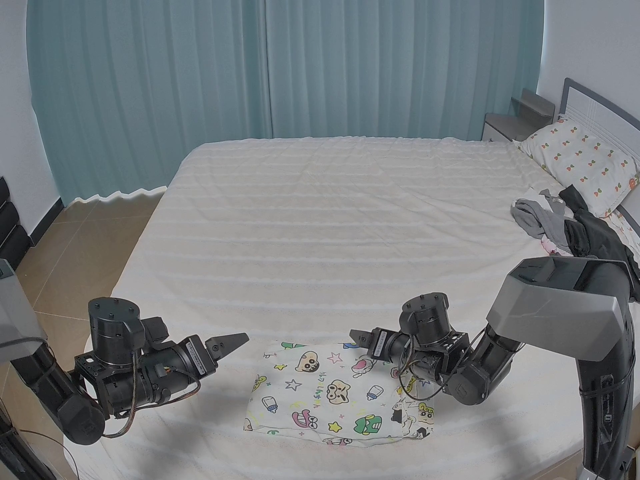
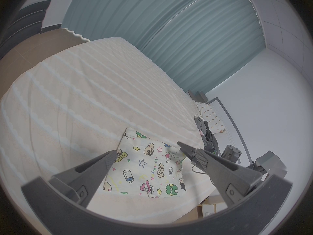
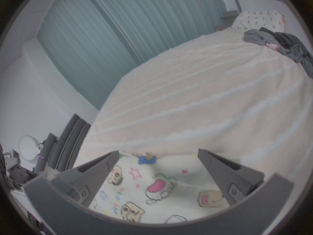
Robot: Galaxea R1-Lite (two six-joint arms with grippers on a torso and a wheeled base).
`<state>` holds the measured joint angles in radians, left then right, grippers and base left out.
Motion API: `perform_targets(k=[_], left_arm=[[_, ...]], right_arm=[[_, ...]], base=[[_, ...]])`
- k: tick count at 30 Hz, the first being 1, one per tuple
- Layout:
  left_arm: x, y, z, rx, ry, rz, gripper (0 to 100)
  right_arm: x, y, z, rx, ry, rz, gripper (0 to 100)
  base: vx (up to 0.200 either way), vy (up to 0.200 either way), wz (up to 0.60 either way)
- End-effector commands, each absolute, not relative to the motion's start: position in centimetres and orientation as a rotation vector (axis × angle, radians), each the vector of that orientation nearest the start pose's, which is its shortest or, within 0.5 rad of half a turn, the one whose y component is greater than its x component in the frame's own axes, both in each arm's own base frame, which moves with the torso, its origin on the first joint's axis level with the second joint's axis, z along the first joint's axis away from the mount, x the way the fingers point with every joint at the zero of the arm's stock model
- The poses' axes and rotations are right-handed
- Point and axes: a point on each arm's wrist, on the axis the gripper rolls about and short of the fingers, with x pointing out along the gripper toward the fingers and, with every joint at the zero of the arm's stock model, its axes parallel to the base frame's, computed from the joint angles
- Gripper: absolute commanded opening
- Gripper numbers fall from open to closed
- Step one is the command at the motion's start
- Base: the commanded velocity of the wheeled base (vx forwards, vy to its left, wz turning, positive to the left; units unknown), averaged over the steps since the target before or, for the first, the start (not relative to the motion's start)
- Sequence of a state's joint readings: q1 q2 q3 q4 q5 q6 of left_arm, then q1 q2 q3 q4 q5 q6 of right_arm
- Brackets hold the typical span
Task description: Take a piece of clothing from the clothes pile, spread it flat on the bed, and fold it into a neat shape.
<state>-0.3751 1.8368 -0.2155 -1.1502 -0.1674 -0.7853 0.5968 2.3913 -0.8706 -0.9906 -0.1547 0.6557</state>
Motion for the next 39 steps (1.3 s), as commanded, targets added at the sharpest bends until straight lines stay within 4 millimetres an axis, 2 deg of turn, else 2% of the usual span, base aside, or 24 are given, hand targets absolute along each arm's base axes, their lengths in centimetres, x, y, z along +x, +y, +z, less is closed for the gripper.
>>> perform_targets(k=[1,4,10,11,16,18,23,27,31,39], left_arm=[[21.9,-9.0,6.4,-0.702,0.661,-0.315,100],[21.9,-9.0,6.4,-0.704,0.661,-0.315,100],[21.8,-9.0,6.2,-0.712,0.672,-0.309,100],[21.8,-9.0,6.2,-0.712,0.672,-0.309,100],[21.7,-9.1,6.1,-0.710,0.677,-0.309,100],[21.6,-9.0,6.0,-0.710,0.682,-0.309,100],[21.4,-9.3,6.0,-0.707,0.688,-0.317,100],[21.3,-9.3,6.0,-0.705,0.686,-0.322,100],[21.3,-9.3,6.0,-0.705,0.685,-0.321,100],[21.3,-9.3,6.0,-0.705,0.687,-0.320,100]], right_arm=[[32.9,21.4,-1.2,0.449,0.589,0.249,100],[32.7,21.3,0.0,0.462,0.571,0.259,100],[28.8,19.9,1.6,0.439,0.641,0.306,100],[28.8,19.9,1.6,0.439,0.641,0.306,100],[24.2,17.6,1.3,0.410,0.809,0.381,100],[23.2,17.1,0.6,0.395,0.860,0.389,100],[23.0,17.1,-0.4,0.380,0.894,0.386,100],[22.8,18.0,-1.1,0.364,0.922,0.415,100],[22.2,19.1,-2.9,0.304,0.973,0.442,100],[22.3,19.1,-3.1,0.293,0.975,0.443,100]], base=[[0.000,0.000,0.00],[0.000,0.000,0.00],[0.000,0.000,0.00],[0.000,0.000,0.00],[0.000,0.000,0.00],[0.000,0.000,0.00],[0.000,0.000,0.00],[0.000,0.000,0.00],[0.000,0.000,0.00],[0.000,0.000,0.00]])
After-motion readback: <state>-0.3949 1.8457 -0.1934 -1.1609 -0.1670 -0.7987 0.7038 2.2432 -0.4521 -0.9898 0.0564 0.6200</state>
